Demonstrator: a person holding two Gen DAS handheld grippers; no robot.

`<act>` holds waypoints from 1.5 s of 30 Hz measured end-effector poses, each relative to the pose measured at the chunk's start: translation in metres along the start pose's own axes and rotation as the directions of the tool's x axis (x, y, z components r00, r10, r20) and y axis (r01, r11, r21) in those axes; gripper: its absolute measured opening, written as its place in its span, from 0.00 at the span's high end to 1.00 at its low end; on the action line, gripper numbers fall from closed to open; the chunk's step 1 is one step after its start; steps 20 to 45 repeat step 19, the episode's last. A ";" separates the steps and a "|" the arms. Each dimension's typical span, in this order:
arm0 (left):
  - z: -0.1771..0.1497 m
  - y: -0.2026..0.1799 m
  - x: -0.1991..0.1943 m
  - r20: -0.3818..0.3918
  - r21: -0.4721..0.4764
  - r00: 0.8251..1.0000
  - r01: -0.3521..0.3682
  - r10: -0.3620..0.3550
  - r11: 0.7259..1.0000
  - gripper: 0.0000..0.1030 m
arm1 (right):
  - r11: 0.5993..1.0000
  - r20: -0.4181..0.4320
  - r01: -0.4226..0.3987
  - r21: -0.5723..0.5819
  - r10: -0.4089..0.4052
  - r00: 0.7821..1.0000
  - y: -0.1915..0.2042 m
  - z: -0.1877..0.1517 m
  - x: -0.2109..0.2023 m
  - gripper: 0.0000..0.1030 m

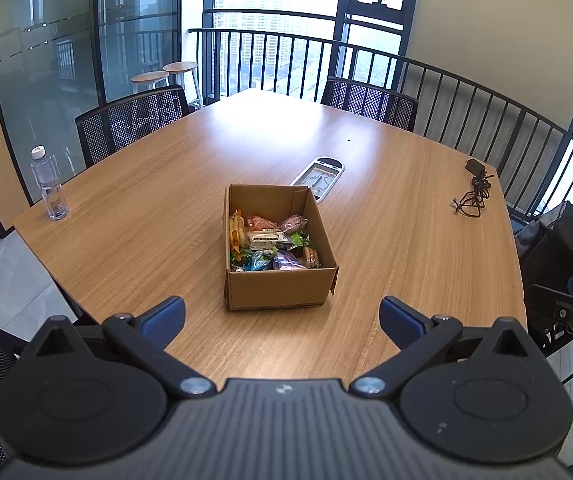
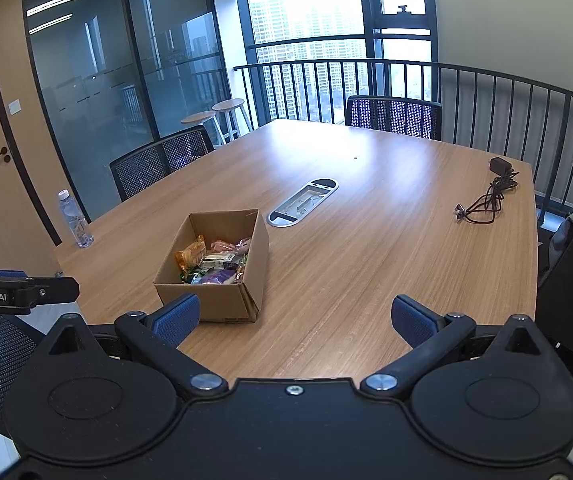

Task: Organize snacks

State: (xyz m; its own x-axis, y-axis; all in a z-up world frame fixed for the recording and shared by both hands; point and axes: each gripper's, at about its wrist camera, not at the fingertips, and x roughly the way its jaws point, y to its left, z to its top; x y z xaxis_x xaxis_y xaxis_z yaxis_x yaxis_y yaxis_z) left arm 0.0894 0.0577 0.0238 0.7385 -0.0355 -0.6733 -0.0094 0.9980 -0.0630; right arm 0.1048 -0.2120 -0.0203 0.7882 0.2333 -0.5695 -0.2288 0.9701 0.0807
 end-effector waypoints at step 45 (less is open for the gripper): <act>-0.004 0.002 0.007 -0.015 -0.001 1.000 -0.012 0.012 1.000 0.00 | 1.000 -0.015 -0.002 0.010 0.002 1.000 0.001 -0.004 0.005 0.00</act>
